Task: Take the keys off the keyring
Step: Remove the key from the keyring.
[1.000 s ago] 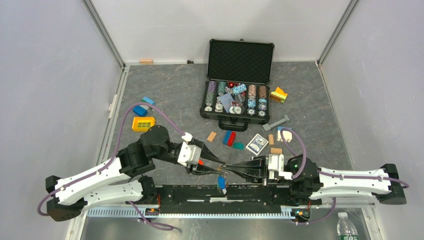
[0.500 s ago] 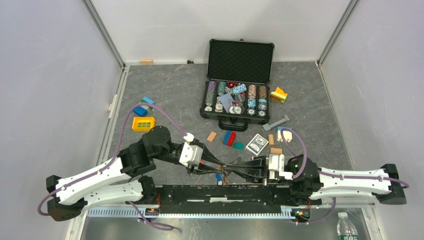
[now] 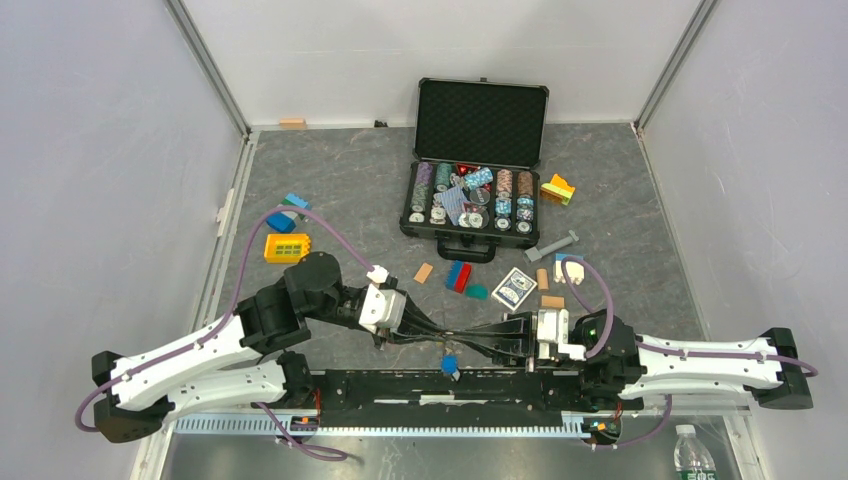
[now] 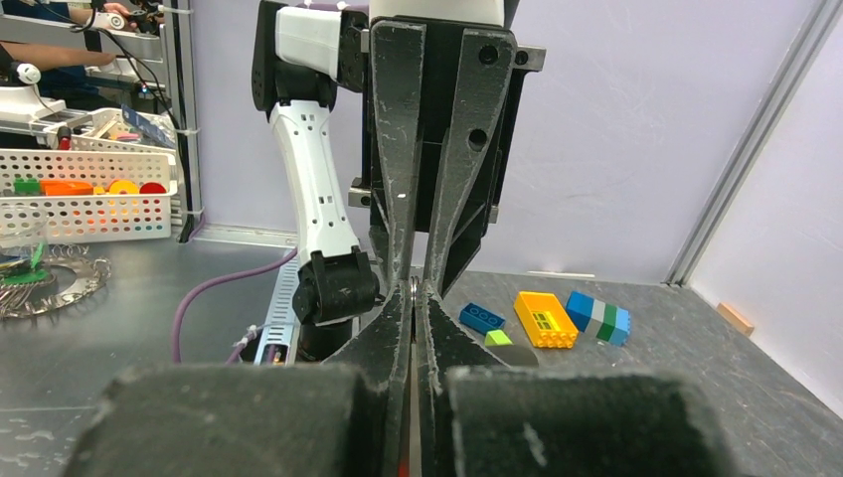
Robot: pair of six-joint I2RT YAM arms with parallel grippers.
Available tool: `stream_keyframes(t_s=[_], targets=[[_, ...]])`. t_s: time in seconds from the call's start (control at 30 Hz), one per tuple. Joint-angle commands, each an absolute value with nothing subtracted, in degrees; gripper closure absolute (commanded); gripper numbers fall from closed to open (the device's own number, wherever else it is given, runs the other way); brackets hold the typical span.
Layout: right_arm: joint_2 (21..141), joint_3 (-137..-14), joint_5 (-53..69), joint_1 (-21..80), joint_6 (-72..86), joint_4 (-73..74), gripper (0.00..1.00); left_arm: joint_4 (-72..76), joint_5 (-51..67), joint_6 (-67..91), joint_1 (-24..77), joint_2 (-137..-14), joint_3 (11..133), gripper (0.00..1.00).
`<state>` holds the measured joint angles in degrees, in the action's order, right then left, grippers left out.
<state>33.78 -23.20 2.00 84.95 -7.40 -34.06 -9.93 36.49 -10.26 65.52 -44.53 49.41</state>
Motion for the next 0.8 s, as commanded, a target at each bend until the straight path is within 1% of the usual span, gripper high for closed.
stream_keyframes(t_s=[0.0, 0.07, 0.1, 0.23, 0.4, 0.6, 0.77], targets=[[32.59, -23.40, 2.59, 84.90, -7.56, -39.25, 1.00, -9.32, 36.08, -9.03, 65.83, -44.35, 49.31, 0.86], [32.29, -23.29, 2.70, 84.90, -7.47, -39.24, 1.00, -9.32, 35.95, -9.05, 65.78, -44.62, 49.39, 0.96], [32.20, -23.21, 2.72, 84.90, -7.47, -39.21, 1.00, -9.38, 35.86, -9.00, 65.81, -44.78, 49.48, 0.97], [31.92, -23.05, 2.59, 84.90, -7.38, -39.05, 1.00, -9.85, 35.49, -9.10, 65.77, -45.49, 49.95, 0.98], [31.49, -23.78, 1.31, 84.90, -7.45, -36.35, 0.99, -14.43, 34.15, -10.97, 65.81, -46.14, 51.91, 0.98], [31.81, -29.18, 1.42, 84.90, -9.58, -24.97, 0.82, -21.74, 33.21, -14.27, 65.75, -46.49, 54.92, 0.98], [33.00, -36.08, 3.44, 84.90, -11.38, -11.72, 0.61, -28.22, 32.10, -17.57, 65.81, -46.91, 58.01, 0.98]])
